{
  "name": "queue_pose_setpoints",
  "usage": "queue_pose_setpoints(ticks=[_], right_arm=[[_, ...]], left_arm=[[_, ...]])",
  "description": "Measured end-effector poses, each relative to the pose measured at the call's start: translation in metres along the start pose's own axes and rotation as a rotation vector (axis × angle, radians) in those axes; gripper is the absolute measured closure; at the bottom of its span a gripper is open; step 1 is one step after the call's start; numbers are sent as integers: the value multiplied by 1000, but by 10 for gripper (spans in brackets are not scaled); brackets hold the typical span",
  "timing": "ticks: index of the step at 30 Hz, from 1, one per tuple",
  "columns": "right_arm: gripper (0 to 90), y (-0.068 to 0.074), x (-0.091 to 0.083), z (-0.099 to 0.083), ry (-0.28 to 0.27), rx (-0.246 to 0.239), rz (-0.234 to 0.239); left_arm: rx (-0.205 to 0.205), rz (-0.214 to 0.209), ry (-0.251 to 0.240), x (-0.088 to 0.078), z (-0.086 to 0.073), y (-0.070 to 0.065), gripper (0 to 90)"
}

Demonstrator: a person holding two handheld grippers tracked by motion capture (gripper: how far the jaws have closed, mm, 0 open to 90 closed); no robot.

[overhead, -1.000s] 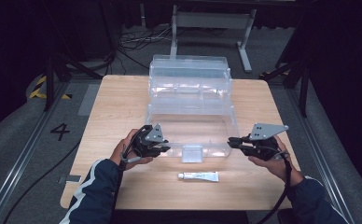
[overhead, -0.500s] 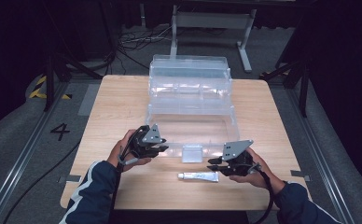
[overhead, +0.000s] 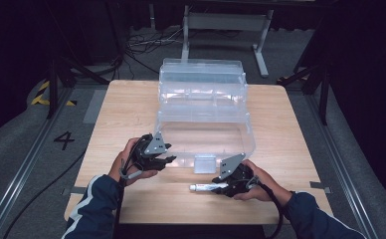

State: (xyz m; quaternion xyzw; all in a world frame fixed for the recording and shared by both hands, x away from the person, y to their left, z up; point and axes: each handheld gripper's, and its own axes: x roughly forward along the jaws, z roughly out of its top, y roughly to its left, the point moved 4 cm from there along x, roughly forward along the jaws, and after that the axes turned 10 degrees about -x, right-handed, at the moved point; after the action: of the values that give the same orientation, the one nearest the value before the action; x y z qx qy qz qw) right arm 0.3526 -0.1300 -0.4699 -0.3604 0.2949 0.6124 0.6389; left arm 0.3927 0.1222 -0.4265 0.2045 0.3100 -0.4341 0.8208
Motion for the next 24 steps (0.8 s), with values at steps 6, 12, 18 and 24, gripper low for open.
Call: queue_pose_setpoints(ticks=[6,12,18,24], right_arm=[[607,-3,6,3,42,-3,20],[591,-4,12,5,80,-9,35],[574,-4,18,8,98,-12,46],[570,-6,22,11,119,-18,47]], left_arm=[[-27,21,-9,-13,-8,2,496],[-60,32,-37,-27,-16,3,468],[-71,45,-10,-30,-25,3,431],[-99,59,7,-30,-38,6,412]])
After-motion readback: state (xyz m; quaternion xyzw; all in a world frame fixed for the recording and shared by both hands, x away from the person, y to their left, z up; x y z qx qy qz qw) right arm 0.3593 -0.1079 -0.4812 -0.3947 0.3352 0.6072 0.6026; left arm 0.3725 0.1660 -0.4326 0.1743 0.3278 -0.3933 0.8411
